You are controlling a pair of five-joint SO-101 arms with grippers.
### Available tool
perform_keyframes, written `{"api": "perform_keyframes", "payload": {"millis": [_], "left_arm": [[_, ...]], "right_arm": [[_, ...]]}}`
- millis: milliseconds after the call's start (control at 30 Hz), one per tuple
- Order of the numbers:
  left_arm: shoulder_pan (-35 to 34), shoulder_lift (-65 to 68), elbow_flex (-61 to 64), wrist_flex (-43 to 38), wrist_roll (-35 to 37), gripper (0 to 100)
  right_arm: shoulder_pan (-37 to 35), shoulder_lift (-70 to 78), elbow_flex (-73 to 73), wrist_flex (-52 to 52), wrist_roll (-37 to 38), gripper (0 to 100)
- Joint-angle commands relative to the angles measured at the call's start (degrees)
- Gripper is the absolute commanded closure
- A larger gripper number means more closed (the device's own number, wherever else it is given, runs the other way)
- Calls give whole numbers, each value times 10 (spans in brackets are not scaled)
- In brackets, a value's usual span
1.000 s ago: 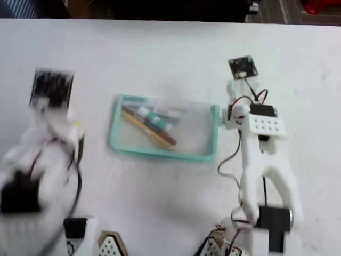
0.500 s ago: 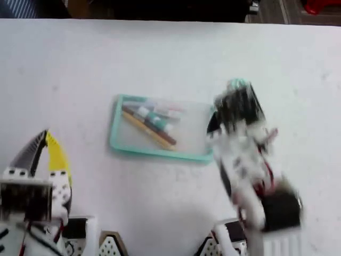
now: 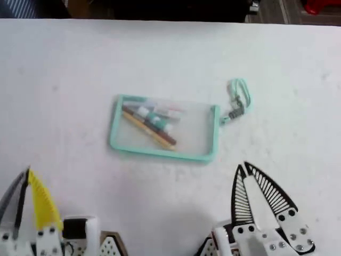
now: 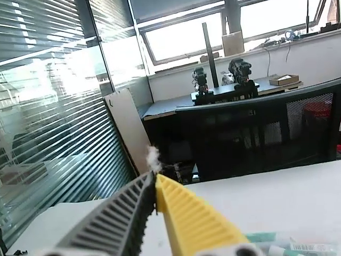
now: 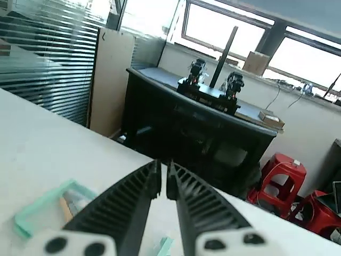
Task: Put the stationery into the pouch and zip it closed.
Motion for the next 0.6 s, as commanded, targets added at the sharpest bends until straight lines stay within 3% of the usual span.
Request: {"api": "perform_keyframes", "payload": {"millis": [0,200,567], "left_arm": [[0,1,-92,37,-4,976],[-1,1,-107,50,-4,976],[-4,1,98,8,-5,976]], "right_arm": [[-6,-7,-14,27,4,981],[-3,-6,-11,25,7,981],[-2,-6,159,-85,5,981]]}}
